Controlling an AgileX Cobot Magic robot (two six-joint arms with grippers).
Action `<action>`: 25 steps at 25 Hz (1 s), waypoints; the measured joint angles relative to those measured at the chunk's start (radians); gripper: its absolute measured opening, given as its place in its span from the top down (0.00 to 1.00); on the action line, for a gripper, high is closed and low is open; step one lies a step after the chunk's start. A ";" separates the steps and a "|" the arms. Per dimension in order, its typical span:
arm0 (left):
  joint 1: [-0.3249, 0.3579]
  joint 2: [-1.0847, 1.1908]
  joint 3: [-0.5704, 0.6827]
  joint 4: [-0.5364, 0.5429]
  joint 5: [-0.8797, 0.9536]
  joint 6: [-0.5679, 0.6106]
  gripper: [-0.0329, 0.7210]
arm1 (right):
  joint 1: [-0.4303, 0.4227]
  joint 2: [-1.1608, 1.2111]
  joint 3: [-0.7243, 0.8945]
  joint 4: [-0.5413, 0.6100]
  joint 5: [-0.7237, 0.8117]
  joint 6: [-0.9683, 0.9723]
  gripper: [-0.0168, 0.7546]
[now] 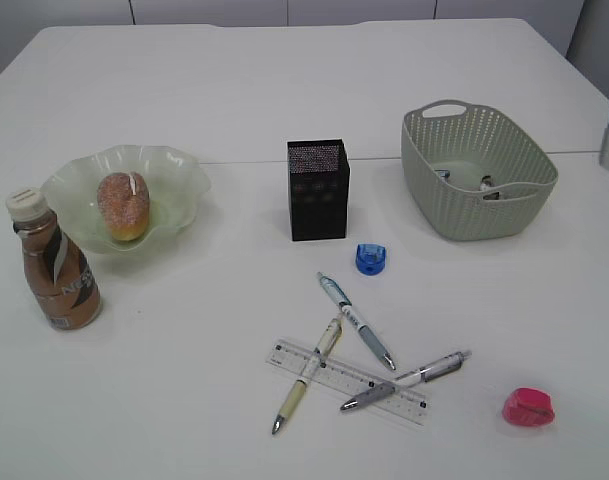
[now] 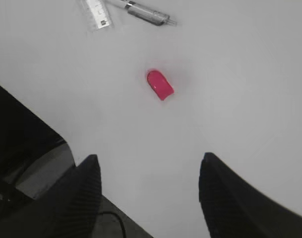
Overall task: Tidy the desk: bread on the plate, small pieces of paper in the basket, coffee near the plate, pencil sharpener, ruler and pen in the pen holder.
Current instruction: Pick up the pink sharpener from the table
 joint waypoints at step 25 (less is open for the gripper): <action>0.000 0.000 0.000 0.129 0.004 0.000 0.31 | 0.000 0.398 0.000 0.026 -0.240 -0.516 0.31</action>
